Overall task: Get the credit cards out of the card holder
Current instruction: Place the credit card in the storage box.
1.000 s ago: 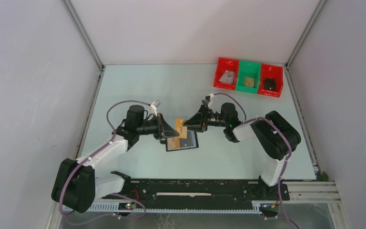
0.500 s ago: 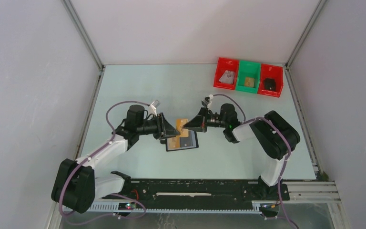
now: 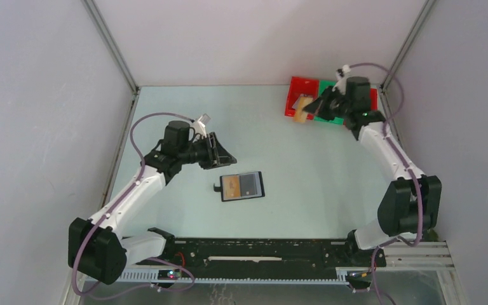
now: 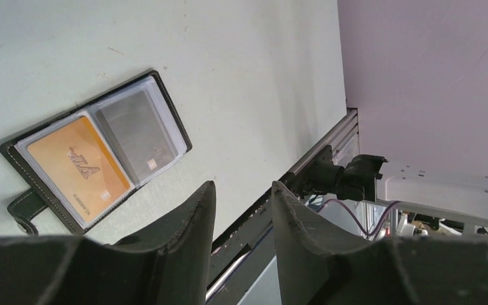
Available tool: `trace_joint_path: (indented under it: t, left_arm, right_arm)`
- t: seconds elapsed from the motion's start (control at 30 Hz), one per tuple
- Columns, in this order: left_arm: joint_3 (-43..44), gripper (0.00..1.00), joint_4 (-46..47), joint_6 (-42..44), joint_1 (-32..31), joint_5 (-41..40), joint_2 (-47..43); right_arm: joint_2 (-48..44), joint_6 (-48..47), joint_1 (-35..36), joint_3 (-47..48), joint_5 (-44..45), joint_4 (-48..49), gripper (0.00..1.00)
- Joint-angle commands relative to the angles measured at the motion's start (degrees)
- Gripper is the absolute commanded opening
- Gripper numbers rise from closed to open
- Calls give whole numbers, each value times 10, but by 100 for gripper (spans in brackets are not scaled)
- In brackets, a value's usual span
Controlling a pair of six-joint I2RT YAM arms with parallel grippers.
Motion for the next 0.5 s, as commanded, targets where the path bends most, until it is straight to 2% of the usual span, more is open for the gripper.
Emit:
trace_joint_path:
  t: [0.0, 0.17, 0.33, 0.47]
  left_arm:
    - [46, 43, -35, 34, 4, -1, -14]
    - [44, 44, -37, 38, 4, 0, -3]
    - [42, 45, -39, 42, 4, 1, 7]
    - [42, 46, -39, 30, 4, -11, 17]
  right_arm:
    - [48, -144, -71, 126, 114, -207, 0]
    - [154, -158, -132, 267, 146, -259, 0]
    - [281, -182, -145, 432, 185, -310, 0]
    - [378, -187, -145, 527, 178, -310, 0]
